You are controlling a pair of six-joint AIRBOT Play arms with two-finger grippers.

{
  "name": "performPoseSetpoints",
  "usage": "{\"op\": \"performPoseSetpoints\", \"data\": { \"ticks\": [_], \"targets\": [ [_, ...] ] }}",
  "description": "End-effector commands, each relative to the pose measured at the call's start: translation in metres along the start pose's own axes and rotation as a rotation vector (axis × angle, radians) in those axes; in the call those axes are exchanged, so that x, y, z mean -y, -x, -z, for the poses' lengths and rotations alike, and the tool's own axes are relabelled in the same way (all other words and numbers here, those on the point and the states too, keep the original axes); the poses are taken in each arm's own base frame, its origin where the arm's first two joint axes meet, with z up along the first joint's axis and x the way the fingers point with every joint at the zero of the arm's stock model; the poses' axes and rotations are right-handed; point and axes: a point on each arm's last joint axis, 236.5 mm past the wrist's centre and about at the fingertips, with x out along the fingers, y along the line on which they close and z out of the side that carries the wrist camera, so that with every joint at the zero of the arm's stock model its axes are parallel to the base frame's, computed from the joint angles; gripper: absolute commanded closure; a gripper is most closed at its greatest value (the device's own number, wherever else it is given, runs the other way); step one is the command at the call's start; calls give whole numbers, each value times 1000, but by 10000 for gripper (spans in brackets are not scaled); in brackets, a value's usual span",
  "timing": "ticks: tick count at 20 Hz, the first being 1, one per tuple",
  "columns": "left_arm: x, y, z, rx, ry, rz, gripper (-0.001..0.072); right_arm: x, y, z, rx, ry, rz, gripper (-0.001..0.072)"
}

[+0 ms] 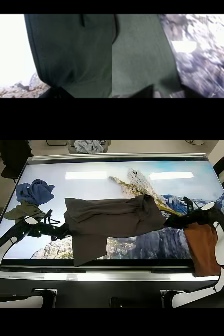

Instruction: Fold the shirts.

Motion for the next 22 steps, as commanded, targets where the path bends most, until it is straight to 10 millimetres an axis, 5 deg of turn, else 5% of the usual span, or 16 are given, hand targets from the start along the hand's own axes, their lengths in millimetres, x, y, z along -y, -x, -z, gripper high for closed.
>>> {"op": "performPoseSetpoints", "data": {
  "ticks": [1, 2, 4, 7, 9, 11, 12, 14, 15, 17, 19, 22],
  "targets": [
    [1, 1, 2, -10, -8, 3, 662, 0, -14, 4, -40, 40, 64, 538],
    [1, 1, 4, -15, -16, 4, 662, 0, -15, 3, -38, 40, 81, 652],
    [3, 3, 0, -6, -58, 6, 663, -7, -13, -3, -15, 86, 68, 656],
    [44, 46, -37, 117, -171, 43, 665, -26, 43, -26, 78, 309, 128, 656],
    [108, 126, -73, 330, -322, 88, 665, -52, 132, -56, 249, 487, 268, 656],
    [192, 249, -82, 628, -511, 148, 664, -91, 267, -77, 548, 614, 506, 655],
    [237, 323, -69, 806, -612, 183, 665, -124, 349, -75, 760, 669, 627, 655],
    [303, 458, -13, 1146, -781, 235, 665, -197, 493, -25, 1162, 747, 811, 654],
    [324, 520, 27, 1323, -851, 239, 665, -225, 544, 15, 1303, 770, 886, 655],
    [341, 594, 103, 1530, -889, 296, 665, -263, 596, 98, 1472, 775, 947, 655],
    [341, 608, 148, 1555, -887, 351, 665, -279, 606, 150, 1531, 759, 928, 655],
    [337, 600, 175, 1511, -909, 342, 665, -287, 616, 182, 1576, 763, 959, 655]
  ]
}}
